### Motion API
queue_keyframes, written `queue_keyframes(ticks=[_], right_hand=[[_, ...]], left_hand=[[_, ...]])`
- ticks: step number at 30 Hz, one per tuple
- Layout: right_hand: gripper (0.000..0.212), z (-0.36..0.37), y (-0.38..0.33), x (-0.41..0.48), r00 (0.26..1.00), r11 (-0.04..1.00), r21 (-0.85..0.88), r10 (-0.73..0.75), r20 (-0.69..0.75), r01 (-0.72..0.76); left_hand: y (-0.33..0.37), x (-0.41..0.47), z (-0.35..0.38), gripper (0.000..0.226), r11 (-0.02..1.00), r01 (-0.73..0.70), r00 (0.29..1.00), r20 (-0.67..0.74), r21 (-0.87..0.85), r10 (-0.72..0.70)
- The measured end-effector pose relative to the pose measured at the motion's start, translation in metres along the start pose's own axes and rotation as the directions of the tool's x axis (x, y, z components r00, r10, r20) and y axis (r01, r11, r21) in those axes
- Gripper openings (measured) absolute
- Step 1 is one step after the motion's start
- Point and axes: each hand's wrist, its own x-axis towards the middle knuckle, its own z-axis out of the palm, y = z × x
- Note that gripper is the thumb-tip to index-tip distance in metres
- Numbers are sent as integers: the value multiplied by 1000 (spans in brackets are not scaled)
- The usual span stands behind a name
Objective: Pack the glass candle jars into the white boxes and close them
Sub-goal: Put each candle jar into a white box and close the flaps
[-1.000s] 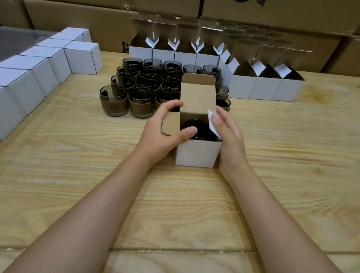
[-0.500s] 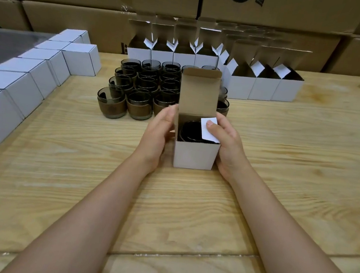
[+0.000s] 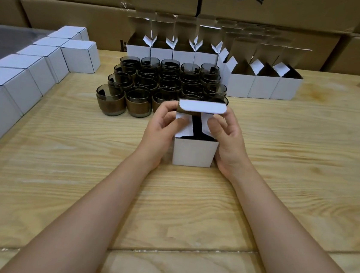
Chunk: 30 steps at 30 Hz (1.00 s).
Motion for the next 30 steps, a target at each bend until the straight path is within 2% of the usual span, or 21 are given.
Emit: queue_keyframes(ticks=[2,4,6,8,10,14,17,21,27,30], right_hand=[[72,-1,-1,0,1000,998,-63,3,27,-1],[81,-1,-2,0,998,996,-91,13,59,-8],[74,-4,-2,0,994,996,-84,46,98,-38],[51,-8,-3,-2,987,996,-62,70,142,-62],[36,-13,-3,-3,981,995,-66,89,173,-79],[35,-14,-5,-5,969,993,-81,103,225,-86],[37,-14,-6,-6,968,993,-77,110,226,-95],[38,-15,-7,-6,963,989,-98,128,236,-107],[32,-18,-7,-4,950,982,-120,172,260,-145],[21,-19,-6,-2,949,979,-76,202,241,-189]], left_hand=[[1,0,0,16,1000,0,1000,-6,-31,0],[1,-1,0,15,998,8,1000,-12,-64,-9],[3,-1,1,15,993,31,999,-2,-110,-32],[6,-2,0,13,984,75,997,28,-162,-72],[7,-2,-2,10,973,133,991,60,-190,-123],[11,-5,-4,20,956,181,983,70,-229,-170],[13,-7,-3,23,970,174,983,93,-172,-160],[16,-10,-2,45,975,183,980,98,-125,-171],[15,-8,0,25,981,171,983,78,-95,-164],[15,-9,1,27,982,174,983,71,-77,-169]])
